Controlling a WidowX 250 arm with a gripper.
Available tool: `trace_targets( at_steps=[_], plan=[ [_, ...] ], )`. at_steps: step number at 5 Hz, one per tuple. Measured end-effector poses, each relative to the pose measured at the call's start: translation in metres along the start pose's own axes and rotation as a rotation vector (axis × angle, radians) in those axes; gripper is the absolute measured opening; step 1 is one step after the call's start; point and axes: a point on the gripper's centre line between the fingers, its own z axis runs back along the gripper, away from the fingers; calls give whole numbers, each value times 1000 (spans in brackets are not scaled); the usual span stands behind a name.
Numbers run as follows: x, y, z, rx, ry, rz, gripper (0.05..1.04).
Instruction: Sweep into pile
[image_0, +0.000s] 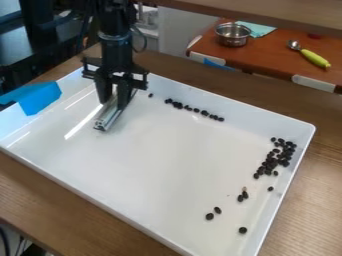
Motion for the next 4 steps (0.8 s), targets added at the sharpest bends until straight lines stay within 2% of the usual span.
trace_targets(
  at_steps=[1, 2, 4],
  plan=[
    [4, -10, -6, 18, 26, -1, 363],
    [3, -22, -6, 12, 37, -9, 363],
    [-14, -76, -3, -36, 64, -92, 363]
  ],
)
